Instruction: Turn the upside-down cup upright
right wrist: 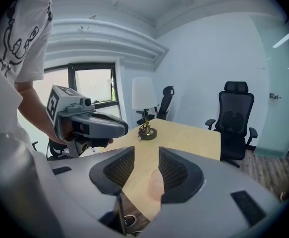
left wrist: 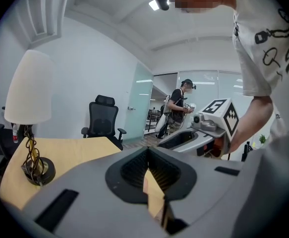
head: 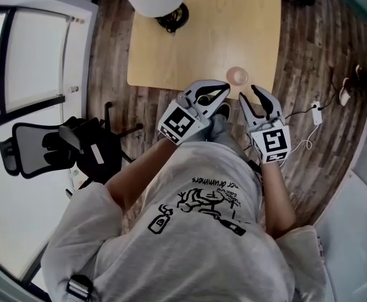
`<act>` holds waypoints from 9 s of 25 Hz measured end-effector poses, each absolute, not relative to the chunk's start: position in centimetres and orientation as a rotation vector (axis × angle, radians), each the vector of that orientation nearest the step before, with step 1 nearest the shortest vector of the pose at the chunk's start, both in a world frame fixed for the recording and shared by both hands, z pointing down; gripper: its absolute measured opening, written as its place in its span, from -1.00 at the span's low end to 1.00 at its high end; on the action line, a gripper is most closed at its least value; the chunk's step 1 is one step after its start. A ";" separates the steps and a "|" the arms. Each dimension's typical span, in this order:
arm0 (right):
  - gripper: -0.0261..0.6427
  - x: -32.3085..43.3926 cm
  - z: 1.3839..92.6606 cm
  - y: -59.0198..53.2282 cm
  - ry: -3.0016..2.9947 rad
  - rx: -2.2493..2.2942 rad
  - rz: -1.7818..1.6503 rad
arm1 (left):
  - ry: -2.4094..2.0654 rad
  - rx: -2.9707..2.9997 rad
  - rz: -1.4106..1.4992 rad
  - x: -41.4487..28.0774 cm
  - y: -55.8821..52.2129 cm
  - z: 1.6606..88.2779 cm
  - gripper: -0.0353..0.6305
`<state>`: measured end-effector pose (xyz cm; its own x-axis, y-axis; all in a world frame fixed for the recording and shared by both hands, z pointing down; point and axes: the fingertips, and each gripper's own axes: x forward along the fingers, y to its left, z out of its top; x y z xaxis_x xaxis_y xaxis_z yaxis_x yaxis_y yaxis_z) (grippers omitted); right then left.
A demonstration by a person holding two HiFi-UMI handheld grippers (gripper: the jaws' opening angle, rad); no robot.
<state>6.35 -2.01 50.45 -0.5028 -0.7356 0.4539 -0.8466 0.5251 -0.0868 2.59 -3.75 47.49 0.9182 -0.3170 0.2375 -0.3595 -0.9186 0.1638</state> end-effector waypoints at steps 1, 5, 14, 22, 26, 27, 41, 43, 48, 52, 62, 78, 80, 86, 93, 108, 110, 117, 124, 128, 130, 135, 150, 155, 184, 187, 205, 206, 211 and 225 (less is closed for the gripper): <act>-0.51 6.4 51.1 -2.2 -2.400 1.305 0.429 | -0.508 2.857 0.303 2.6 -3.9 48.1 -0.88; -0.37 6.8 53.8 -2.8 -2.347 1.281 0.422 | -0.488 2.807 0.288 2.7 -4.4 50.1 -0.87; -0.11 7.1 59.4 -4.7 -2.270 1.188 0.444 | -0.474 2.818 0.369 3.1 -5.6 54.0 -0.88; 0.03 6.4 62.7 -6.3 -2.210 1.121 0.454 | -0.462 2.807 0.415 3.3 -6.3 56.9 -0.87; 0.04 6.3 64.1 -6.9 -2.183 1.097 0.466 | -0.460 2.803 0.435 3.3 -6.8 57.9 -0.87; 0.04 6.3 64.4 -6.9 -2.179 1.087 0.469 | -0.461 2.800 0.437 3.3 -6.9 58.1 -0.88; 0.03 5.8 65.7 -7.0 -2.189 1.062 0.473 | -0.459 2.773 0.451 3.7 -7.2 59.6 -0.88; 0.03 5.9 65.6 -7.0 -2.193 1.073 0.488 | -0.457 2.771 0.444 3.8 -7.1 59.5 -0.88; 0.03 6.3 64.9 -6.7 -2.208 1.098 0.530 | -0.463 2.766 0.406 3.4 -7.2 58.5 -0.87; 0.03 6.7 63.6 -7.0 -2.224 1.122 0.522 | -0.465 2.770 0.399 3.2 -7.2 57.6 -0.87; 0.02 6.8 57.0 -6.9 -2.266 1.135 0.428 | -0.498 2.793 0.336 2.6 -6.6 52.8 -0.87; 0.03 6.3 47.9 -5.6 -2.411 1.241 0.475 | -0.478 2.833 0.260 1.9 -5.9 46.5 -0.87; 0.02 6.6 47.7 -5.8 -2.458 1.285 0.568 | -0.468 2.833 0.249 1.8 -6.1 46.1 -0.87; 0.02 8.3 47.0 -6.3 -2.610 1.459 0.962 | -0.468 2.821 0.235 1.1 -6.5 45.3 -0.87; 0.02 10.2 45.6 -7.1 -2.795 1.585 1.426 | -0.416 2.767 0.188 0.6 -6.4 44.4 -0.87; 0.02 10.5 44.5 -6.8 -3.006 1.494 2.024 | -0.054 2.633 0.127 3.1 -4.3 42.9 -0.47; 0.02 10.2 44.5 -6.7 -3.019 1.472 2.052 | -0.023 2.625 0.114 3.4 -4.3 42.6 -0.48; 0.03 9.9 44.1 -6.3 -3.075 1.423 2.083 | 0.084 2.569 0.070 3.7 -3.8 41.6 -0.76; 0.03 9.9 43.3 -5.8 -3.144 1.384 2.071 | 0.158 2.487 0.010 3.8 -2.8 40.9 -0.83; 0.03 9.8 43.2 -5.6 -3.146 1.397 1.928 | 0.184 2.493 0.018 3.7 -2.7 40.9 -0.84; 0.03 9.9 43.2 -5.6 -3.121 1.430 1.784 | 0.187 2.507 0.036 3.7 -2.8 41.0 -0.84; 0.03 9.7 43.0 -5.4 -2.988 1.458 1.368 | 0.184 2.537 0.060 3.5 -3.0 41.1 -0.84; 0.04 6.7 42.5 -3.5 -2.233 1.010 -0.018 | 0.172 2.556 0.124 3.3 -3.6 41.8 -0.84; 0.04 6.4 44.8 -3.5 -1.961 0.882 -0.246 | 0.182 2.563 0.165 3.6 -3.3 42.5 -0.84; 0.04 7.9 49.3 -4.4 -1.698 0.898 -0.386 | 0.073 2.681 0.220 4.0 -2.1 43.3 -0.36; 0.04 8.1 48.8 -4.7 -1.786 0.986 -0.342 | -0.020 2.713 0.169 3.3 -3.0 43.0 -0.11; 0.04 4.1 42.6 -4.0 -2.768 1.234 0.109 | -0.041 2.949 0.000 5.2 -4.2 38.2 0.25; 0.04 3.9 42.6 -3.9 -2.795 1.223 0.138 | -0.024 2.960 0.005 5.4 -4.0 38.2 0.25; 0.04 3.4 42.7 -3.6 -2.854 1.179 0.165 | 0.016 3.001 0.028 6.1 -3.6 38.1 0.24; 0.04 4.1 49.5 -4.9 -2.652 1.034 0.212 | -0.002 3.052 0.233 7.2 -4.8 44.0 0.23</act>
<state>4.12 -4.87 49.46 -0.7019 -0.6383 0.3161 -0.6805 0.7320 -0.0328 7.15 -4.79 44.04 0.9884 0.0050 0.1515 -0.0073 -0.9968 0.0801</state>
